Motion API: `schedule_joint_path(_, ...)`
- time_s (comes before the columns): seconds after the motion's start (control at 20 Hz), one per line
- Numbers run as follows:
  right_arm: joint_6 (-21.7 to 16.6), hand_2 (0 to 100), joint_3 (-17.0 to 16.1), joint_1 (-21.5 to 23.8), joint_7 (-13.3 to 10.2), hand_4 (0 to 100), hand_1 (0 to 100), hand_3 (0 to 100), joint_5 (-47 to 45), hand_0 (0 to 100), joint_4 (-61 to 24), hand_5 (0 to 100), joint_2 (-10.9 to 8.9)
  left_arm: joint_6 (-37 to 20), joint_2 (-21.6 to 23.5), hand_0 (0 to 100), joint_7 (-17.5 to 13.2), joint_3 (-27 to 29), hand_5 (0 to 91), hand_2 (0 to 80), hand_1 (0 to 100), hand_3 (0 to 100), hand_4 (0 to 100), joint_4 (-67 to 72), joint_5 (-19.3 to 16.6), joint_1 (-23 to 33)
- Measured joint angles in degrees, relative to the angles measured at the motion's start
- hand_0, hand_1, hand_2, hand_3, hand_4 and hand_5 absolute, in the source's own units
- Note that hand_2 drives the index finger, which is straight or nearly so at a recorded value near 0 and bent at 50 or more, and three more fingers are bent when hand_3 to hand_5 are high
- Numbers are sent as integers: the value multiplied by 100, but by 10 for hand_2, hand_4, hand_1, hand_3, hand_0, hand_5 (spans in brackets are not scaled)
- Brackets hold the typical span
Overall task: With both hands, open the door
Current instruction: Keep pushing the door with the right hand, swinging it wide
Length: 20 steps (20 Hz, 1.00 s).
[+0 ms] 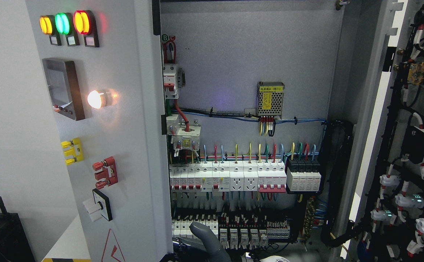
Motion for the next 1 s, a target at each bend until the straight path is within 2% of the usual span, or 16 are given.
schedule_joint_path(0.7,56,0,72,67,-98,0,0,0,183,0,-47,0,211,0,0,0,0,-1,0,0,0,0,42,0,0,0)
schedule_joint_path(1.0,27,0,86,142,-250,0,0,0,268,0,-87,0,264,0,0,0,-1,-2,0,0,0,0,43,0,0,0)
